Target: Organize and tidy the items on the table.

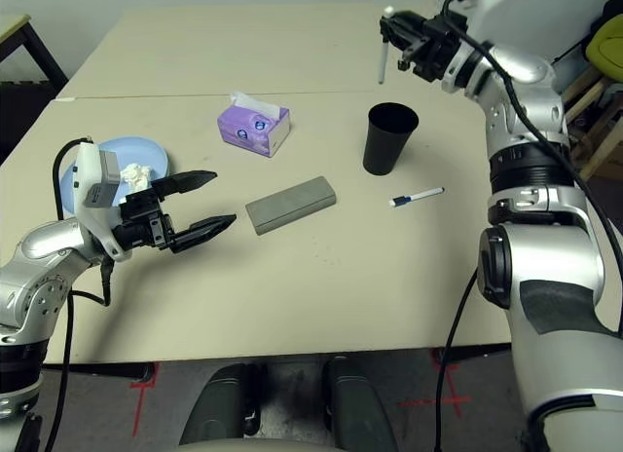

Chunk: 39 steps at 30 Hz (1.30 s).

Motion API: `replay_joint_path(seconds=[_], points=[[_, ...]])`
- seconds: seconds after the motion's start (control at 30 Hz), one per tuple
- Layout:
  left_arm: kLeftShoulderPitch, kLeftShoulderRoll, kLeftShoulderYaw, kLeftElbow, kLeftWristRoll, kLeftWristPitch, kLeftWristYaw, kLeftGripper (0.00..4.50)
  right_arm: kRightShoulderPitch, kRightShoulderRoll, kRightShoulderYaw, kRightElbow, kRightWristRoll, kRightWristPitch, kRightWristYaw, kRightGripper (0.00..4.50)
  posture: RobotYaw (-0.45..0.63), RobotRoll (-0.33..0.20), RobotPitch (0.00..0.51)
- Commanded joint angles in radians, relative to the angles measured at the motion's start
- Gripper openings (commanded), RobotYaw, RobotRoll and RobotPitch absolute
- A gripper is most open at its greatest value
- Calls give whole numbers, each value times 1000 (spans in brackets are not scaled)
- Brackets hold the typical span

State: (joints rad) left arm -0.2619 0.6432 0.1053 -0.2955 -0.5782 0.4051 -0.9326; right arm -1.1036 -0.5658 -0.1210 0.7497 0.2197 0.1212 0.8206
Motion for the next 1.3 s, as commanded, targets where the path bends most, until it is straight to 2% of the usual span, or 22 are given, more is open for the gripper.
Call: replay_joint_path(seconds=[0.03,0.43,0.77,0.8,0.97,1.17,1.3], points=[[-6,-4,1,12,1,-5,2,4500,27,-8,-3,-32,-5,10,-5,427,57,0,105],[-10,-7,-4,5,6,-4,11,4500,76,13,23,12,-44,2,-2,427,59,0,106],[-13,-3,-4,-3,2,1,19,4500,106,20,34,9,-64,-28,12,4281,59,0,106],[-11,-2,-3,-3,2,1,18,4500,109,20,35,5,-64,-28,13,4469,69,0,102],[-13,0,-3,-3,0,3,17,4500,97,3,26,-25,-47,-24,50,4469,69,0,102],[-11,1,-4,-7,0,6,18,4500,71,-42,29,-84,-21,-8,172,4469,67,0,99],[-10,2,-4,-10,-1,9,19,4500,108,-108,46,-299,99,186,374,4469,67,0,99]])
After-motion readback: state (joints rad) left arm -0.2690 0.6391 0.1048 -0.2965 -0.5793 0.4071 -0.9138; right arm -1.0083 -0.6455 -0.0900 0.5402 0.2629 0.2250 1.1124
